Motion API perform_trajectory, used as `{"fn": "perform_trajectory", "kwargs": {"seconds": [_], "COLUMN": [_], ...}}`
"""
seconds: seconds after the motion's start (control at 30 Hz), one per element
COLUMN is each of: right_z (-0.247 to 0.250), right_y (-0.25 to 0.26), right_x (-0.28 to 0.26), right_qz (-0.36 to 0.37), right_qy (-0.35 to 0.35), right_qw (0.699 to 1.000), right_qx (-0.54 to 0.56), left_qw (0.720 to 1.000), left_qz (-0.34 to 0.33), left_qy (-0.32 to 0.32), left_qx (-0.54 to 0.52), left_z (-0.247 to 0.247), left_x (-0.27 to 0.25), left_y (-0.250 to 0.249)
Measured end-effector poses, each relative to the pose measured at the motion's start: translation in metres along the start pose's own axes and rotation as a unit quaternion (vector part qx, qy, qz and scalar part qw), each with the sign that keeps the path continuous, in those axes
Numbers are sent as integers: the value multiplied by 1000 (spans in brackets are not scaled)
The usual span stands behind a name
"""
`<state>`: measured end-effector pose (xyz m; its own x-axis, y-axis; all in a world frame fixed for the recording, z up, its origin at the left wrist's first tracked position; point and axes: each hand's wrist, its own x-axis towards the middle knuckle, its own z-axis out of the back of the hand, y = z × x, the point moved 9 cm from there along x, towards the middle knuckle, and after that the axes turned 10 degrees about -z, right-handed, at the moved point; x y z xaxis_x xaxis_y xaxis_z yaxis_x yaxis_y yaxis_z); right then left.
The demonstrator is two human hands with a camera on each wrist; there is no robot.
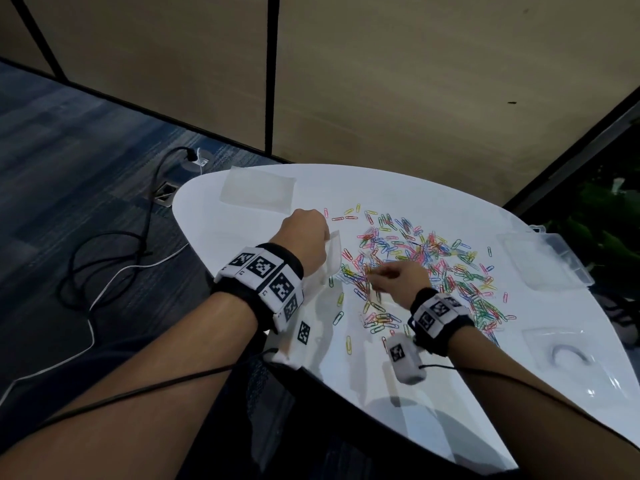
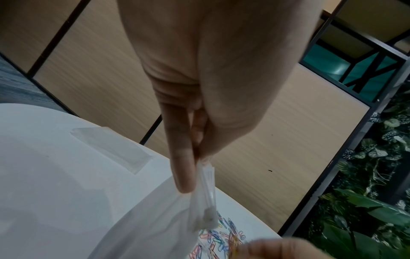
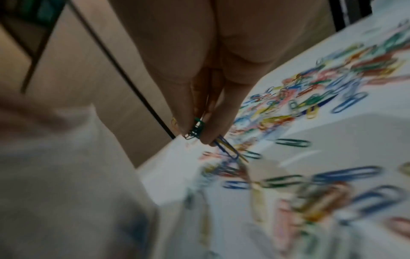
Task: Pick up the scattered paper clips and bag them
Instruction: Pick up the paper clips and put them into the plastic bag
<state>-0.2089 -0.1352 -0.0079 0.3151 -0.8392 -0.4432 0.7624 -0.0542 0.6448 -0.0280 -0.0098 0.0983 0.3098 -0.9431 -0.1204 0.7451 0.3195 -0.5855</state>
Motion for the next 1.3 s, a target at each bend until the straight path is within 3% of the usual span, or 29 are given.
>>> {"fn": "perform_trajectory", "kwargs": {"seconds": [0.07,0.13,0.23,0.33,0.47,0.63,0.7,0.8,1.03,1.23,1.3], "right_z": [4,1,-16,-35,-43,-41,-47,-62,-37,-2,1], "right_y": [18,42,74,83,79,85,86,85,98,69,32], "right_x": [-8,-21,-45,-58,-61,-59,-56,-56,-55,-49,-41], "right_qz": [2,13,31,50,93,105,94,70,44,48,6], "right_qy": [48,99,154,136,47,3,21,102,175,110,87], "right_qw": [983,943,913,929,981,994,995,992,961,967,991], "right_qx": [177,316,377,340,166,43,-5,13,208,224,97], "left_qw": [1000,1000,1000,1000,1000,999,999,1000,999,999,999], "left_qz": [2,6,5,0,4,-19,-22,-22,0,4,7], "left_qy": [2,1,-4,2,-3,22,26,22,-15,-12,-11], "left_qx": [-3,-7,-5,-11,-21,-14,-6,1,-36,-35,-37], "left_z": [-1,-2,-2,-3,-2,-9,-11,-9,1,-1,0], "left_x": [0,0,-1,-3,-4,-5,-5,-5,-3,-3,-3], "left_y": [-1,-1,-2,-5,-3,-10,-12,-12,-1,1,1]}}
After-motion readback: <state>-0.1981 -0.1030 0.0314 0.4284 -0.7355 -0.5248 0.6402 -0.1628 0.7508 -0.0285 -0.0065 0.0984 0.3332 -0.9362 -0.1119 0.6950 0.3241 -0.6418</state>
